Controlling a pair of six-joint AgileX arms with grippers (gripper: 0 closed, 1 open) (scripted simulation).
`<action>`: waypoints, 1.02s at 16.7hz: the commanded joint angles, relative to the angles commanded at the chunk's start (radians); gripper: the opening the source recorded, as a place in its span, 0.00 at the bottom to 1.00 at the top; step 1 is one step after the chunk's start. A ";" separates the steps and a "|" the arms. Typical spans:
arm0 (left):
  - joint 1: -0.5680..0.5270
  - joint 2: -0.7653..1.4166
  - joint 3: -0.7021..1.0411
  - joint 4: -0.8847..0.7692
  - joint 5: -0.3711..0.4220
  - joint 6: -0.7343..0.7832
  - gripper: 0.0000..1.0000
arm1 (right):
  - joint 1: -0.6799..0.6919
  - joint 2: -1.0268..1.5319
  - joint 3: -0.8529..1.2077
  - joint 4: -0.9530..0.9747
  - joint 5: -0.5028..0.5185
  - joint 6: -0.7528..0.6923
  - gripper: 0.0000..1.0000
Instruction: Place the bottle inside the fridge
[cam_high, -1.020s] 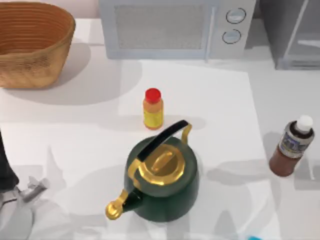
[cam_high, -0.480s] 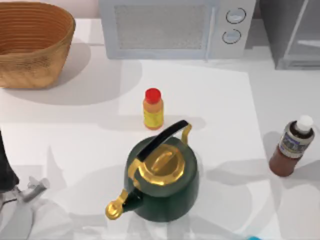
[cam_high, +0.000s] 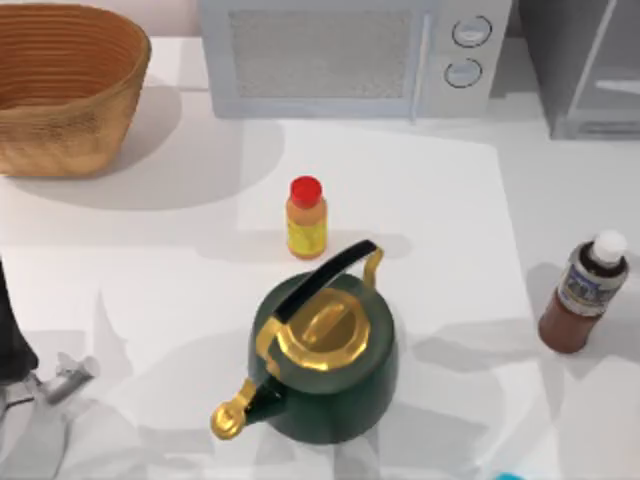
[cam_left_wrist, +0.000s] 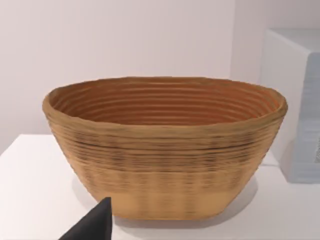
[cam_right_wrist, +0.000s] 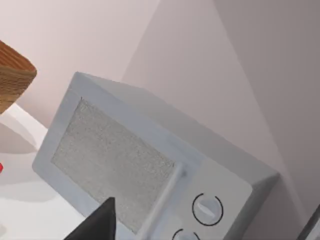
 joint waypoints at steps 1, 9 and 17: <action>0.000 0.000 0.000 0.000 0.000 0.000 1.00 | -0.015 0.081 0.005 0.043 -0.044 -0.010 1.00; 0.000 0.000 0.000 0.000 0.000 0.000 1.00 | -0.108 0.675 0.013 0.177 -0.276 -0.032 1.00; 0.000 0.000 0.000 0.000 0.000 0.000 1.00 | -0.145 0.787 0.002 0.154 -0.276 -0.018 1.00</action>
